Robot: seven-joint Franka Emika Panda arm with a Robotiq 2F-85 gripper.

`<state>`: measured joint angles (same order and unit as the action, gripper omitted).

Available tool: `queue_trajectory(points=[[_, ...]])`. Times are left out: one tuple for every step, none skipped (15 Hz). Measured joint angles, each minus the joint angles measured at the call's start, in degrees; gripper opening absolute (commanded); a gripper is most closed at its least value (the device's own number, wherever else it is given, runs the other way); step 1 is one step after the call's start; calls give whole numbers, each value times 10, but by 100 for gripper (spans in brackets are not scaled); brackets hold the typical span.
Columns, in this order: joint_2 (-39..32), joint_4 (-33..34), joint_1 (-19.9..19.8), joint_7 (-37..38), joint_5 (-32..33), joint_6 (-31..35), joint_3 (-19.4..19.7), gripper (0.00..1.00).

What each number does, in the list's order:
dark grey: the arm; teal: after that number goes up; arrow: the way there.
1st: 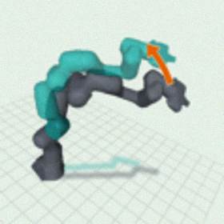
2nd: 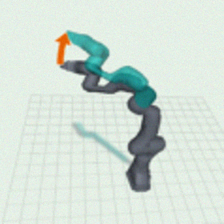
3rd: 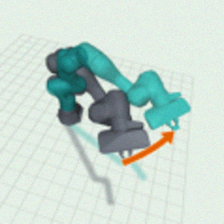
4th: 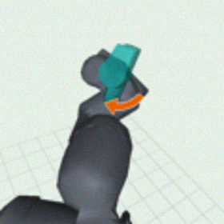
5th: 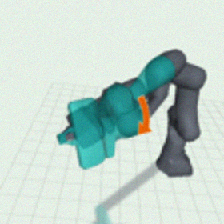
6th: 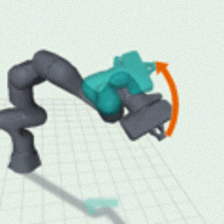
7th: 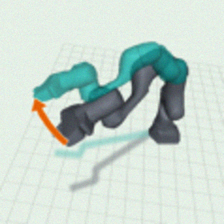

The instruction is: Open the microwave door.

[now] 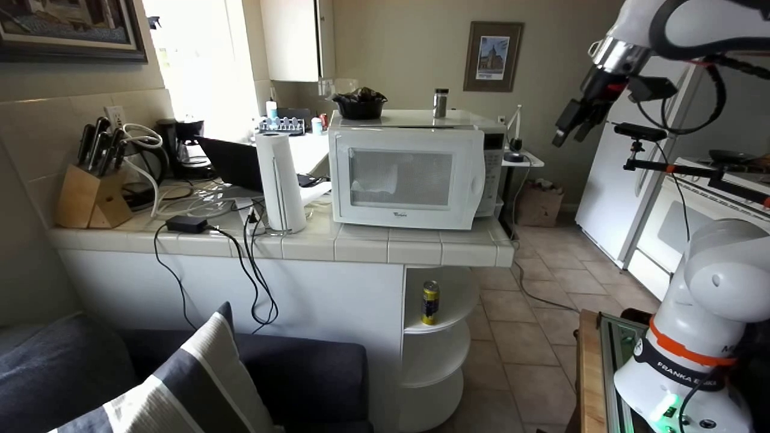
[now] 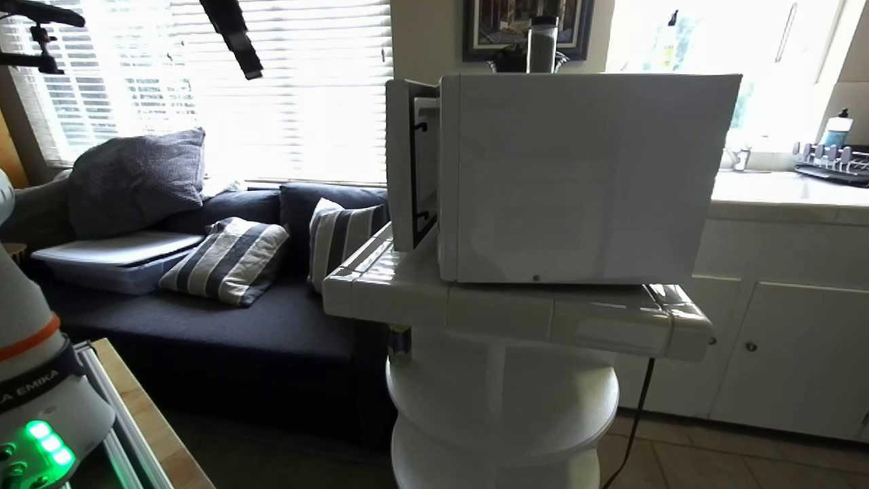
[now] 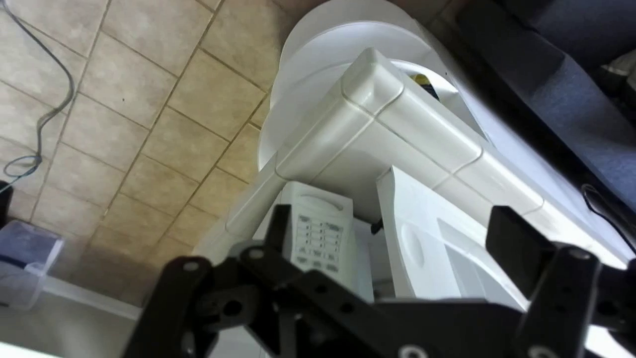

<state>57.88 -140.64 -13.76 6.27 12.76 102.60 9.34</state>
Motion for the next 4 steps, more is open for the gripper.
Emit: queue_trajectory(points=[[15, 13, 0, -2, 0, -11, 0, 100], [21, 12, 0, -2, 0, -11, 0, 100], [20, 8, 0, -2, 0, -10, 0, 100], [14, 4, 0, -2, 0, -8, 0, 100]])
